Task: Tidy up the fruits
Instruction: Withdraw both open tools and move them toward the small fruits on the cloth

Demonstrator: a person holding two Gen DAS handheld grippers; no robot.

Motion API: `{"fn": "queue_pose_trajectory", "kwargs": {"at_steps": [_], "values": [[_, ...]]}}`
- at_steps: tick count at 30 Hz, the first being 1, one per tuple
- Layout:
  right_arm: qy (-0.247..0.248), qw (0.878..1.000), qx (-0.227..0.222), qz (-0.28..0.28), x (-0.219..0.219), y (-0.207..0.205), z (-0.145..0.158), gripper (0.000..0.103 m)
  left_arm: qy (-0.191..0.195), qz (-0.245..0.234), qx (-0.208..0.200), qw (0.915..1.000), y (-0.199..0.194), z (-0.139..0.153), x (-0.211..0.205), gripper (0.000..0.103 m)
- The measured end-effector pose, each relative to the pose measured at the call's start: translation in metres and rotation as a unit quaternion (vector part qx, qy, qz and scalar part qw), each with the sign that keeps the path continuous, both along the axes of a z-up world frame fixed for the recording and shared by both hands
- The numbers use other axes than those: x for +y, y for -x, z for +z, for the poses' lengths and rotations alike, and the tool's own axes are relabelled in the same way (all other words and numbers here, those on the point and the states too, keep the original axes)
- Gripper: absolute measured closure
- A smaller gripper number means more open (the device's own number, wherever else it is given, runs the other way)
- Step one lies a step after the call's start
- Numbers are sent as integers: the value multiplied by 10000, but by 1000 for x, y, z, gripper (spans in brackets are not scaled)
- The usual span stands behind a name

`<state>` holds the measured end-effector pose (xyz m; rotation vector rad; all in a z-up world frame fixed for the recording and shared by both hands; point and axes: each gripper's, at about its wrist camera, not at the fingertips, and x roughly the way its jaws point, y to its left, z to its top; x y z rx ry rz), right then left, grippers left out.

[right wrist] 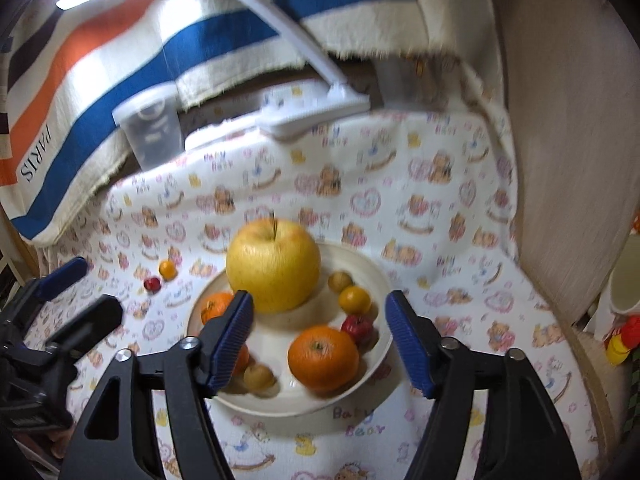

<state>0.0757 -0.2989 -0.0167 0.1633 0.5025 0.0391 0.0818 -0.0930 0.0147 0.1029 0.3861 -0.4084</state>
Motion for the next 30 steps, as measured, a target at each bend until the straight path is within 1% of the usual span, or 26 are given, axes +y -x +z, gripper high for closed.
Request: {"fn": "queue_pose_trajectory", "kwargs": {"at_steps": [1, 3, 5, 8, 9, 14, 19, 22, 24, 27, 30], "values": [[44, 9998, -189, -55, 0, 4, 4, 18, 39, 27, -86, 10000, 3, 4, 2, 1], [129, 9988, -453, -117, 2, 10, 9, 17, 115, 82, -227, 9996, 7, 10, 7, 1], [206, 9978, -620, -119, 3, 15, 13, 15, 159, 164, -320, 9992, 11, 15, 11, 1], [235, 9961, -847, -120, 6, 21, 17, 6, 282, 255, -444, 9983, 17, 22, 19, 1], [229, 9955, -913, -119, 6, 23, 18, 1, 321, 280, -484, 9979, 18, 25, 22, 1], [271, 9936, -1095, -116, 9, 28, 21, 1, 389, 503, -610, 9961, 19, 35, 34, 1], [353, 9935, -1077, -101, 13, 27, 17, 1, 663, 669, -402, 9947, 6, 39, 53, 1], [446, 9934, -1052, -71, 16, 26, 14, 1, 762, 786, -387, 9932, 3, 39, 63, 1], [507, 9928, -1081, -62, 19, 26, 14, 1, 742, 888, -412, 9924, 1, 40, 68, 1], [725, 9911, -1113, -92, 24, 28, 14, 1, 718, 1027, -488, 9909, -2, 41, 74, 1], [847, 9894, -1176, -54, 31, 31, 14, 1, 719, 1048, -409, 9910, -9, 38, 80, 1]]}}
